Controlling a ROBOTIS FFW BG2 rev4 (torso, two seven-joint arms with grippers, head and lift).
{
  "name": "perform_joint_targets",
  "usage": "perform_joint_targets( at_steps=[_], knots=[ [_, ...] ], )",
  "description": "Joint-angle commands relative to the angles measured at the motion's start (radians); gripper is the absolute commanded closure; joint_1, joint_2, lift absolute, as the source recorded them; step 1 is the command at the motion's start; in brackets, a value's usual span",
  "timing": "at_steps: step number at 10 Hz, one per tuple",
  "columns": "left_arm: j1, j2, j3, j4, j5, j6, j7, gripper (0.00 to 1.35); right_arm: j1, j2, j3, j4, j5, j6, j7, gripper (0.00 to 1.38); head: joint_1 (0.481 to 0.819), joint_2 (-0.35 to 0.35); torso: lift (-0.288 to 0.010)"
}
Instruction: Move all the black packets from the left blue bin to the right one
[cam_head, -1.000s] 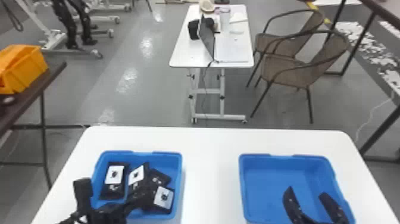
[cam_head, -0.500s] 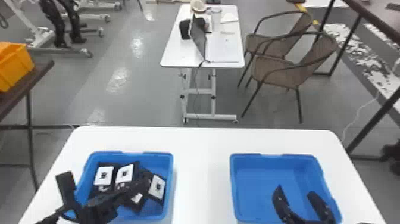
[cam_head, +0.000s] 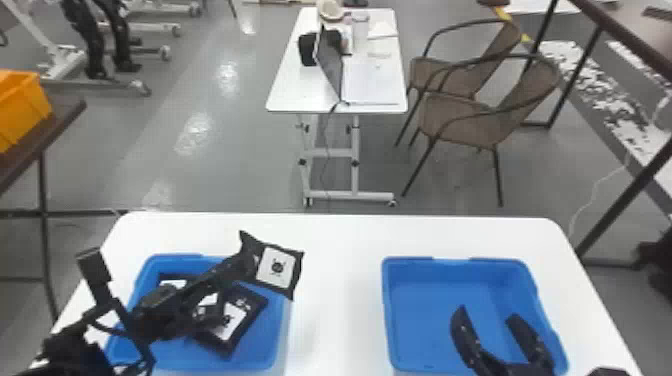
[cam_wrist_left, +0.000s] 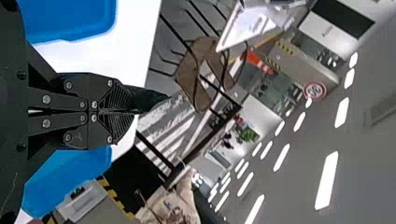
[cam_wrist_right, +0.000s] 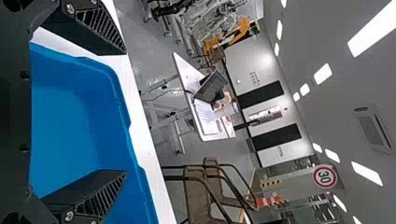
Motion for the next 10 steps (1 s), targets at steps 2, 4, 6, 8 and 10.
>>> perform_joint_targets(
  at_steps=[2, 4, 6, 8, 10],
  knots=[
    [-0.1, 0.032, -0.085, 0.058, 0.061, -0.081, -0.093, 1.16, -0.053, 0.002, 0.0, 0.021, -0.054, 0.019, 0.065, 0.1, 0.695, -0.017, 0.0],
    [-0.166, 0.045, -0.17, 0.147, 0.153, -0.141, -0.153, 1.17, -0.107, 0.002, 0.0, 0.03, -0.09, 0.063, 0.118, 0.1, 0.695, -0.04, 0.0],
    [-0.218, 0.053, -0.279, 0.259, 0.325, -0.214, -0.193, 1.17, -0.167, 0.002, 0.011, 0.072, -0.157, 0.082, 0.168, 0.1, 0.695, -0.069, 0.0],
    [-0.266, 0.055, -0.357, 0.351, 0.336, -0.223, -0.253, 1.16, -0.208, 0.002, 0.029, 0.084, -0.203, 0.097, 0.199, 0.1, 0.695, -0.089, 0.0],
    [-0.301, 0.041, -0.403, 0.461, 0.331, -0.236, -0.296, 1.16, -0.236, 0.002, 0.066, 0.075, -0.272, 0.101, 0.231, 0.1, 0.695, -0.108, 0.0]
  ],
)
